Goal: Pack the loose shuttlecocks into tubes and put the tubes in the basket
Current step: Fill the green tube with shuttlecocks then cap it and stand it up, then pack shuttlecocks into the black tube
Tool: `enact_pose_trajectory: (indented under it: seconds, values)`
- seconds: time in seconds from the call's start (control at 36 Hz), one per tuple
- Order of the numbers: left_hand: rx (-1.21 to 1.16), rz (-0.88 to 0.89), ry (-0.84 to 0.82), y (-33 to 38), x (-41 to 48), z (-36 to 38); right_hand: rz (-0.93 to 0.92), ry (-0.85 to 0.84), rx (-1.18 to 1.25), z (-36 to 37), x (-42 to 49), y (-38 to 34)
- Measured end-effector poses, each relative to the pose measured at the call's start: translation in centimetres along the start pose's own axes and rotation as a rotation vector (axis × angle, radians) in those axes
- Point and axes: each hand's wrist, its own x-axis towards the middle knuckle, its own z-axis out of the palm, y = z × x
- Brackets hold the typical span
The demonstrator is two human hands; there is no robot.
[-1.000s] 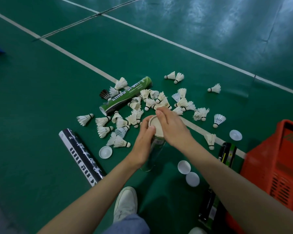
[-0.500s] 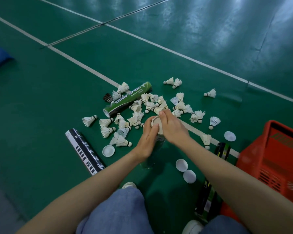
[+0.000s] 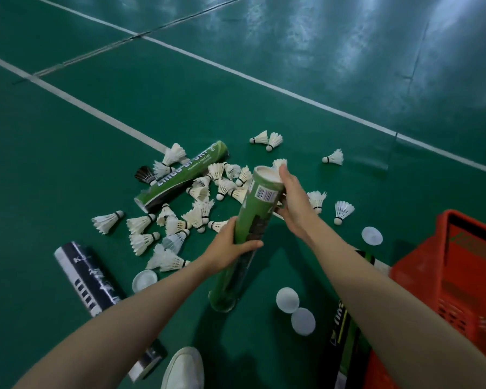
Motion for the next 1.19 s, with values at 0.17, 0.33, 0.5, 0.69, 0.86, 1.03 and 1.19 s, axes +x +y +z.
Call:
enact_pose_trajectory:
  seconds: [0.17, 0.33, 0.5, 0.69, 0.86, 1.03, 1.19]
  values:
    - [0.131, -0.094, -0.054, -2.4, 4.6, 2.4, -0.013, 0.121, 0.032, -2.1, 4.8, 5.7]
    - [0.251, -0.303, -0.118, -6.6, 5.5, 5.5, 0.130, 0.122, -0.206, -2.5, 7.4, 14.6]
    - [0.230, -0.361, -0.138, -10.1, 3.2, 7.4, 0.279, 0.181, -0.437, -2.4, 8.1, 20.7]
    - [0.585, -0.065, 0.021, -9.3, 2.7, 7.9, 0.210, 0.159, -0.533, -4.6, 6.1, 21.8]
    - [0.916, 0.293, -0.082, -7.6, 2.5, 11.9, 0.055, 0.304, -0.845, -10.5, 2.6, 19.5]
    - [1.037, 0.305, -0.299, -6.7, 1.3, 15.1, 0.164, 0.654, -1.167, -14.9, -1.4, 19.8]
    - [1.142, 0.173, -0.374, -6.9, 0.1, 15.6, 0.471, 0.771, -0.958, -17.2, -3.7, 21.4]
